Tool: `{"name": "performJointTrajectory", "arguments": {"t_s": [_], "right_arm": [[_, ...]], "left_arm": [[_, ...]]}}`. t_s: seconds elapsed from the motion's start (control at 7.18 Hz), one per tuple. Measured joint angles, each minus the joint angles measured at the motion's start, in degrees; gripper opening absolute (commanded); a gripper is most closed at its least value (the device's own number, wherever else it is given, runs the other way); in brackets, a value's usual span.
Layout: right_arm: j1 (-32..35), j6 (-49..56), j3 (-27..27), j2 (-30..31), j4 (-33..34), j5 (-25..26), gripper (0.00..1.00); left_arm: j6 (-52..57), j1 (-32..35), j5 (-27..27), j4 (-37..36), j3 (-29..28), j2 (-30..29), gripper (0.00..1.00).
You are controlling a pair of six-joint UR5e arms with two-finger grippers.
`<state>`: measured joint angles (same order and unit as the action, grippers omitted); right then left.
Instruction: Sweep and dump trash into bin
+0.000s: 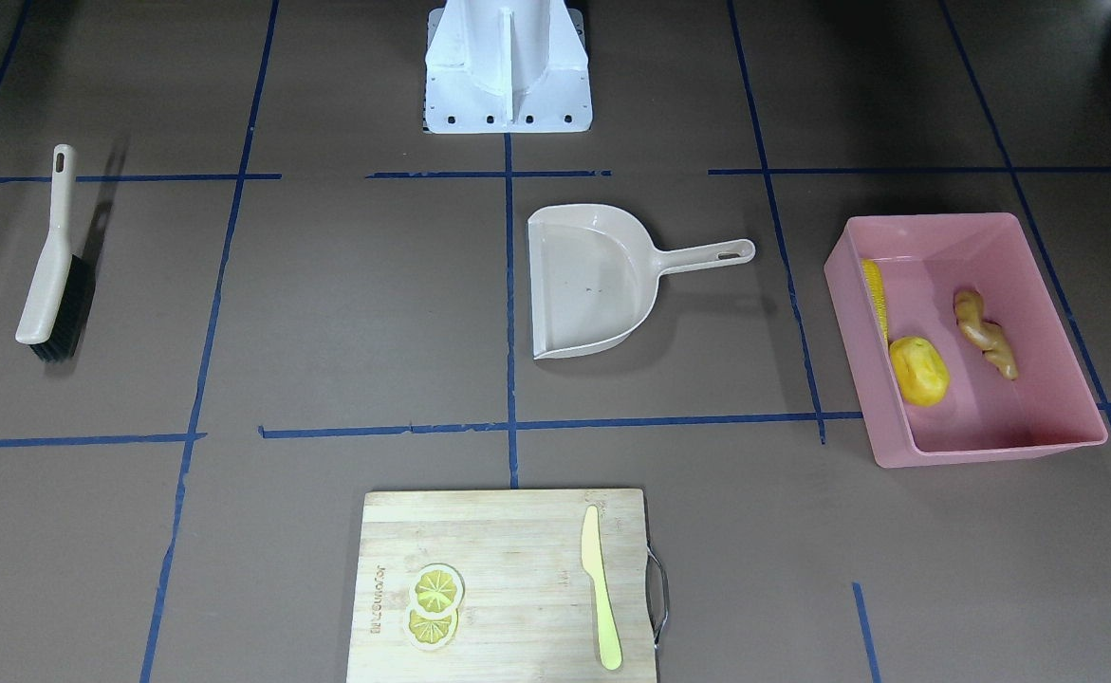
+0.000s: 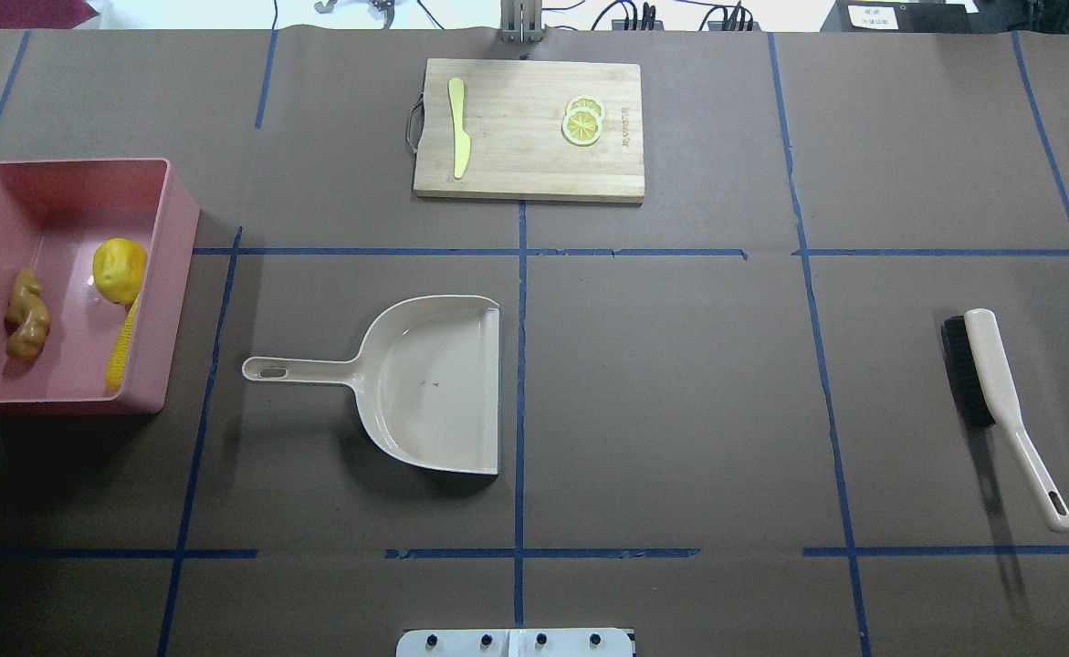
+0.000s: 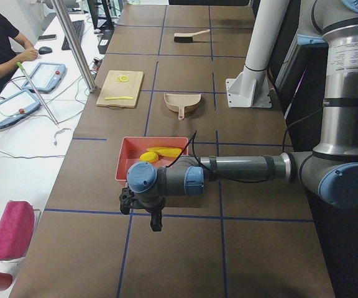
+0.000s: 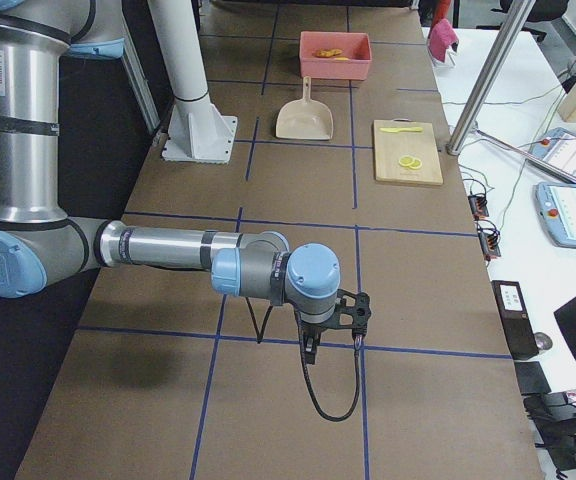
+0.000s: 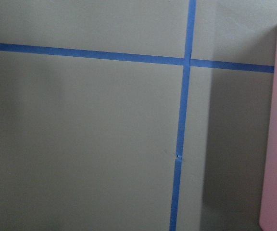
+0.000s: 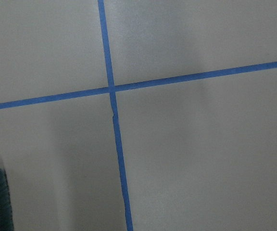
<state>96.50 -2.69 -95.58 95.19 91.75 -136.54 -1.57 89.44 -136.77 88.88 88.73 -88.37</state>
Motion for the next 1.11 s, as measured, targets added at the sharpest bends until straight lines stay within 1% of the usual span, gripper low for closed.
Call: {"name": "performJointTrajectory", "arguments": {"t_s": [0.56,1.11], "right_arm": [[-0.31,0.01,1.61,0.2,0.0,0.21,1.0],[-1.09,-0.03,1.88,0.26,-0.01,0.22,1.0]], "left_arm": [[0.01,0.03,0.42,0.07,0.04,-0.04,1.0],[0.06,0.02,0.45,0.07,-0.09,-0.01,1.0]]}}
